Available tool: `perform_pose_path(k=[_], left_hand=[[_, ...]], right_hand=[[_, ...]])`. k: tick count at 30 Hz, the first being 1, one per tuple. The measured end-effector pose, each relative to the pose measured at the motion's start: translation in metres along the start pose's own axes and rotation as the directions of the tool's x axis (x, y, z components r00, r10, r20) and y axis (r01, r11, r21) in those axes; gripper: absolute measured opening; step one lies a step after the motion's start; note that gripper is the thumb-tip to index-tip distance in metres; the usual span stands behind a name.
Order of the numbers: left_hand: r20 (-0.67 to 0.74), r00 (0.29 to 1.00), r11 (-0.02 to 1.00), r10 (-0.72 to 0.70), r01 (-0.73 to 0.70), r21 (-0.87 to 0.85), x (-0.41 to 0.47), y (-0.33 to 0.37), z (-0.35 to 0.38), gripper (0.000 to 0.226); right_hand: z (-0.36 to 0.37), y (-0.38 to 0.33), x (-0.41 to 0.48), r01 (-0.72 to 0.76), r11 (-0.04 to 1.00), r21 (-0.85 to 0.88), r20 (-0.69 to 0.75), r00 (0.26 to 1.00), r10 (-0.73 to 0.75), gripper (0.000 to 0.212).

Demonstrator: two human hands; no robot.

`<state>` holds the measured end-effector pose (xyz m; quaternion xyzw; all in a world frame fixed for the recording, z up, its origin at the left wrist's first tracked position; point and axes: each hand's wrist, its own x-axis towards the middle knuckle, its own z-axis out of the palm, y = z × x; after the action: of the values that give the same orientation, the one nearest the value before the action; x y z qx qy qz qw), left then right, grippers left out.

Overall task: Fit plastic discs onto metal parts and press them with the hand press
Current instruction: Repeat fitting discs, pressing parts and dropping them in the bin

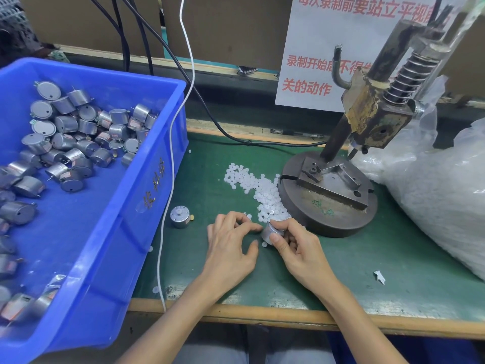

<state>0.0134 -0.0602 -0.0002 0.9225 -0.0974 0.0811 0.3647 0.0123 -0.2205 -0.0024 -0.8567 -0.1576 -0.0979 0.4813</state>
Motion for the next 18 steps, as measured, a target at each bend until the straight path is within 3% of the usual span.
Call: perform_pose_path(k=[10,18], left_hand=[[0.014,1.000,1.000,-0.004,0.004,0.008,-0.0007,0.0000,-0.0012,0.025],[0.001,1.000,1.000,-0.002,0.002,-0.007,-0.0012,-0.0001,-0.0015,0.023]], right_hand=[[-0.0005,0.0019,-0.0001,-0.045,0.995,0.086,0.015,0.999,0.044,0.009],[0.0049,0.0052,-0.0045,0.223,0.958,-0.180,0.019,0.975,-0.223,0.014]])
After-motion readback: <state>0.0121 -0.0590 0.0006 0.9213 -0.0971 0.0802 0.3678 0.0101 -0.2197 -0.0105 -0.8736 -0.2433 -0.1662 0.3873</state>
